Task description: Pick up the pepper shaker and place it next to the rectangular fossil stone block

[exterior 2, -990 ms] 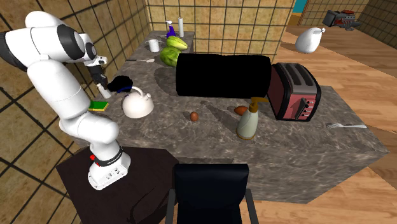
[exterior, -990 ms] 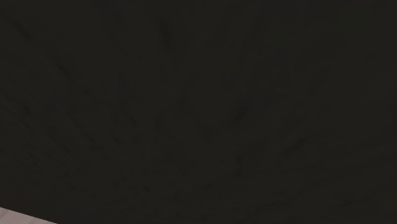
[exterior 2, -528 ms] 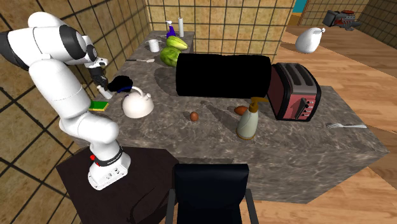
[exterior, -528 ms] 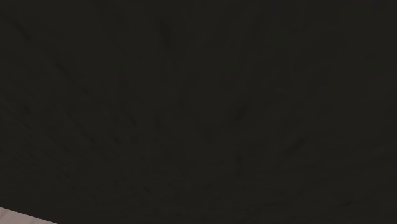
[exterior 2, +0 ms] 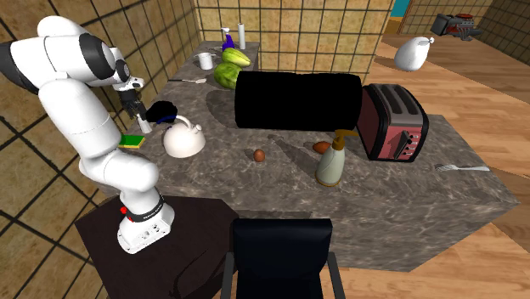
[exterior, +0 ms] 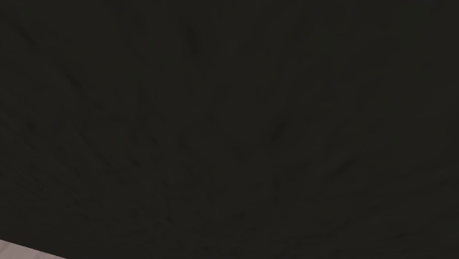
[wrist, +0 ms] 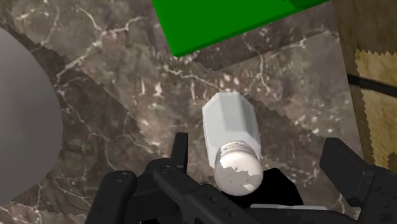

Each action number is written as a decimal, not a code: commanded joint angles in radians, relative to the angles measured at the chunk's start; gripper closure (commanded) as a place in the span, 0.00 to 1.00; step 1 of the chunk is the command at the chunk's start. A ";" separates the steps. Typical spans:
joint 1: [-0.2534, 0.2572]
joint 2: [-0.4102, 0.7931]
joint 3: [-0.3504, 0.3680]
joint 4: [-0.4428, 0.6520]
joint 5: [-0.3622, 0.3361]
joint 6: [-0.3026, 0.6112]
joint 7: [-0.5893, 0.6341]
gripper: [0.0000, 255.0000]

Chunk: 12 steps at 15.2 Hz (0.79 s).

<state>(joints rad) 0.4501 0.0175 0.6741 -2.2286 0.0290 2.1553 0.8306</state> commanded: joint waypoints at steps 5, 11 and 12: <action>-0.006 -0.060 -0.006 0.080 0.038 -0.129 -0.030 0.00; -0.006 -0.060 -0.007 0.080 0.038 -0.129 -0.030 0.00; -0.006 -0.060 -0.007 0.080 0.038 -0.129 -0.030 0.00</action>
